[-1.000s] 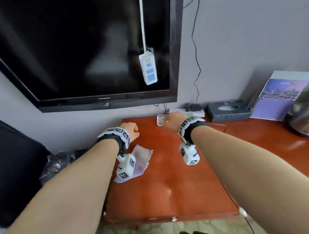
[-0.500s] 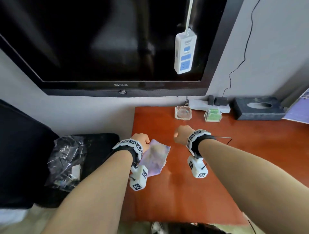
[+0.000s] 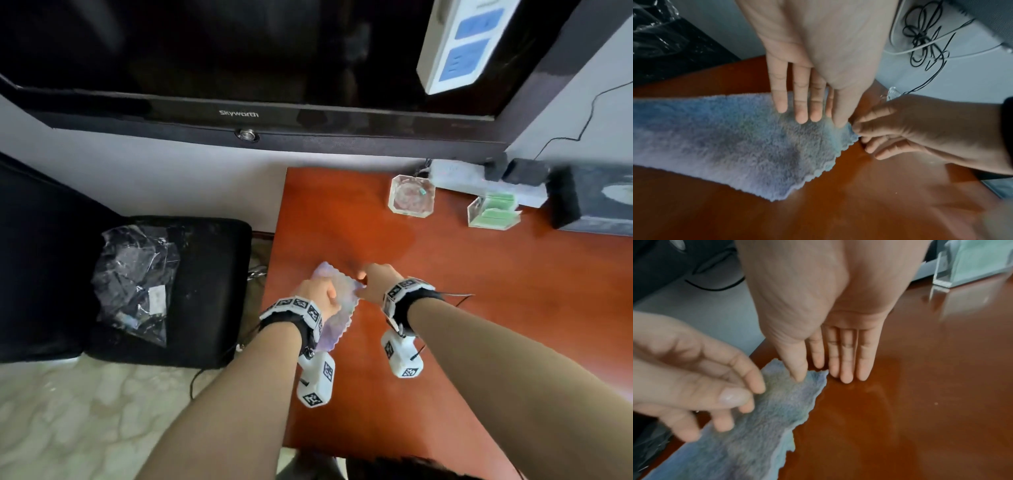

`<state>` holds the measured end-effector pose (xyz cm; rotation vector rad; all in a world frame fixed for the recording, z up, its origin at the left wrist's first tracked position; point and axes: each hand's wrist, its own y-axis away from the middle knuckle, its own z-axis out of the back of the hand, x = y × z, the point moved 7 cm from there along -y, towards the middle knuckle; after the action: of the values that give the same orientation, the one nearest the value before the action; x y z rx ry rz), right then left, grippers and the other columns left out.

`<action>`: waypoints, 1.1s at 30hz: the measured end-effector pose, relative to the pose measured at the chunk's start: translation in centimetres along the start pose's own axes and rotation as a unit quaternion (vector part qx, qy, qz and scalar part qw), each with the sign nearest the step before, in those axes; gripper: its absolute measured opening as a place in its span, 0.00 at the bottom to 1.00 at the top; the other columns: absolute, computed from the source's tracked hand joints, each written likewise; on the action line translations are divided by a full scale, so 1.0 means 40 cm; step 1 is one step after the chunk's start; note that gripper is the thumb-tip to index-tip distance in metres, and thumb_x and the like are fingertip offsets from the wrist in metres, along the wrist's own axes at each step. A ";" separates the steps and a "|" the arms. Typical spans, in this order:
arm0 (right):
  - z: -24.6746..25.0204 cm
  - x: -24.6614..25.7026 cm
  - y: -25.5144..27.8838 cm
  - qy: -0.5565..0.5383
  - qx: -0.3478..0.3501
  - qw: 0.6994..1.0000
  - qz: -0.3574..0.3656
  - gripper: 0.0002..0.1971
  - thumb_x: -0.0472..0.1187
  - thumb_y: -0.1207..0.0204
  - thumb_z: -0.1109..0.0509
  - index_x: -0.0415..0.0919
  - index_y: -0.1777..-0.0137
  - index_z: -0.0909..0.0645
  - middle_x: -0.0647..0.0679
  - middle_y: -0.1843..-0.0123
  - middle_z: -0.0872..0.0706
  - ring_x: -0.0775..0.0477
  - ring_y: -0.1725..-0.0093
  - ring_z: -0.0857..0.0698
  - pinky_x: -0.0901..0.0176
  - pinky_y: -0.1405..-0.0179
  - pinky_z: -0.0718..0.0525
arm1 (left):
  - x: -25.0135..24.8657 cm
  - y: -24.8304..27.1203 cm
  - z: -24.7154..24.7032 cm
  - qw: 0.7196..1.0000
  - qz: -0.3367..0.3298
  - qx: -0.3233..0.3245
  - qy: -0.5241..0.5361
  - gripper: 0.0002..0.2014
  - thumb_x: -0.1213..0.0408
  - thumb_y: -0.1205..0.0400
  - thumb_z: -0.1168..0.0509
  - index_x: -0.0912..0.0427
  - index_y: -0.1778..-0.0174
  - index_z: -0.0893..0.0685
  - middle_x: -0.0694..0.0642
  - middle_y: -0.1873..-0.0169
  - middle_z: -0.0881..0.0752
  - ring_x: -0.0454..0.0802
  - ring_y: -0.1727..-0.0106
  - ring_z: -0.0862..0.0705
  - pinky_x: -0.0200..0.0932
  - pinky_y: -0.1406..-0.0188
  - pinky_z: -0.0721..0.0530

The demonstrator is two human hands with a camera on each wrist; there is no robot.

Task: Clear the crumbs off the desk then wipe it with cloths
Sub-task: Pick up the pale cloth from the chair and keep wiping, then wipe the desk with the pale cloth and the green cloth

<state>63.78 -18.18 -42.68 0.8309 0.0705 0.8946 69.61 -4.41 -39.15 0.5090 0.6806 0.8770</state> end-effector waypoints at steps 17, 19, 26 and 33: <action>0.039 0.048 0.036 -0.306 0.047 0.949 -0.055 0.06 0.33 0.25 0.33 0.30 0.57 0.16 0.35 0.68 0.10 0.39 0.68 0.08 0.53 0.69 0.09 | -0.006 -0.035 -0.052 0.990 0.108 -0.079 0.032 0.23 0.57 0.19 0.35 0.60 0.29 0.28 0.57 0.36 0.20 0.59 0.39 0.16 0.52 0.44 0.16; 0.069 0.062 0.066 -0.408 0.019 0.912 -0.045 0.05 0.28 0.24 0.35 0.29 0.52 0.19 0.31 0.66 0.11 0.36 0.69 0.09 0.45 0.66 0.08 | 0.003 -0.021 -0.026 0.990 0.114 -0.079 0.023 0.21 0.55 0.18 0.37 0.58 0.31 0.25 0.58 0.37 0.18 0.61 0.38 0.16 0.53 0.42 0.17; 0.166 0.111 0.195 -0.464 -0.024 0.885 0.015 0.20 0.22 0.24 0.44 0.41 0.41 0.21 0.29 0.64 0.11 0.35 0.70 0.10 0.46 0.69 0.10 | 0.076 0.088 0.072 0.983 0.139 -0.117 -0.005 0.15 0.59 0.20 0.36 0.57 0.38 0.18 0.60 0.41 0.14 0.62 0.41 0.15 0.52 0.45 0.15; 0.278 0.120 0.296 -0.412 -0.065 0.908 0.034 0.13 0.24 0.20 0.44 0.20 0.47 0.18 0.24 0.53 0.12 0.33 0.58 0.11 0.35 0.44 0.13 | 0.111 0.176 0.217 0.980 0.092 -0.168 -0.058 0.09 0.64 0.20 0.37 0.56 0.45 0.17 0.61 0.47 0.14 0.64 0.47 0.14 0.51 0.50 0.15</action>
<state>63.27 -17.49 -25.77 1.0308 -0.7550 0.5434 74.19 1.99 -30.09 0.3194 0.3710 1.1031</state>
